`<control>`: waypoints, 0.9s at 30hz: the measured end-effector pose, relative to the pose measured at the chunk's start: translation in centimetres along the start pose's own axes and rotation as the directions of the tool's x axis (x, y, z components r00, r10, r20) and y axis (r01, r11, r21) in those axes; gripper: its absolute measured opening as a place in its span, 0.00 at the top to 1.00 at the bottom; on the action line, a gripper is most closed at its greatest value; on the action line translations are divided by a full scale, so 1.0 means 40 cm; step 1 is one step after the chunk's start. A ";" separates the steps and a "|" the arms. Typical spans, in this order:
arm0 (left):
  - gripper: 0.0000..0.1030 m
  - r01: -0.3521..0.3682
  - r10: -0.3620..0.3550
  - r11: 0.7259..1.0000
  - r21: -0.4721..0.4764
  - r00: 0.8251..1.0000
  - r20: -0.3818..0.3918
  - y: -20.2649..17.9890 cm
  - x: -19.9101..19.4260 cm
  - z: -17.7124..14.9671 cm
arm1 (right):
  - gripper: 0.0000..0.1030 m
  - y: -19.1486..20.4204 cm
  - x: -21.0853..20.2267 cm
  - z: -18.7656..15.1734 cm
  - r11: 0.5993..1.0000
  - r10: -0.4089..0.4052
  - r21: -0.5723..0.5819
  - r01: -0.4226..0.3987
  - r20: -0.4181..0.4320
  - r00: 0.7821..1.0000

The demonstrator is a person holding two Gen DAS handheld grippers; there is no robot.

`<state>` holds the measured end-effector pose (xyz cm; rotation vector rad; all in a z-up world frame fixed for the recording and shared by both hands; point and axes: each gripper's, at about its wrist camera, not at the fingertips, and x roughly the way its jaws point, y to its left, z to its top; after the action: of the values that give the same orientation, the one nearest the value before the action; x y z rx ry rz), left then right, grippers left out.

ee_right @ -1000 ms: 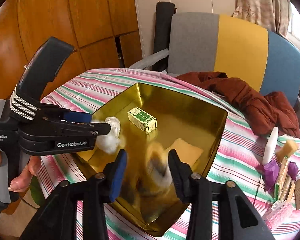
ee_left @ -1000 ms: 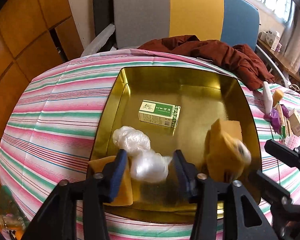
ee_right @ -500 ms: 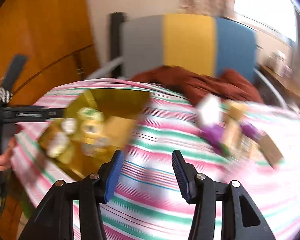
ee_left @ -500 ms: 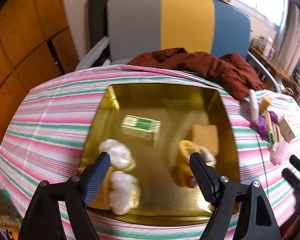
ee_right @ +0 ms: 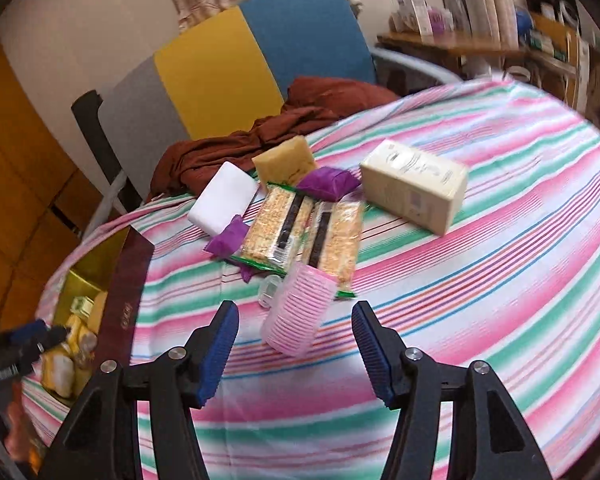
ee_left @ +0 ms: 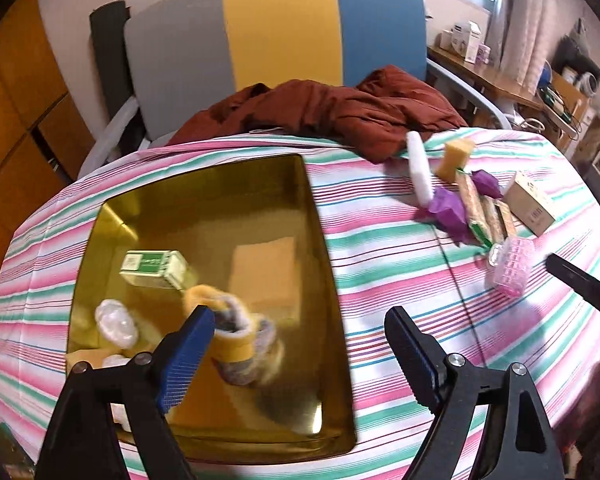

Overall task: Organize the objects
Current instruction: 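Grasp the pink hair roller with the right tool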

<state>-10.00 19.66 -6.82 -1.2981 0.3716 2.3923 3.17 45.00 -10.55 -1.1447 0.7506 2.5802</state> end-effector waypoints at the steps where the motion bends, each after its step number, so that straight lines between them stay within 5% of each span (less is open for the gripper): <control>1: 0.15 0.004 -0.004 1.000 0.004 1.000 -0.002 -0.008 0.003 0.002 | 0.42 -0.001 0.010 0.002 1.000 0.000 0.016 0.000 -0.006 1.000; 19: 0.15 0.034 -0.032 0.996 0.080 0.999 -0.023 -0.147 0.111 0.133 | 0.41 -0.016 0.131 0.005 0.989 0.059 0.136 -0.052 -0.050 0.997; 27: 0.08 0.121 -0.114 0.990 0.074 0.989 -0.090 -0.190 0.220 0.272 | 0.55 -0.017 0.125 0.001 0.992 0.072 0.103 -0.068 -0.033 0.997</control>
<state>-18.91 32.70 -8.76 -1.3518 0.3987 2.2077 0.05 45.54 -14.48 -1.1579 0.9347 2.5502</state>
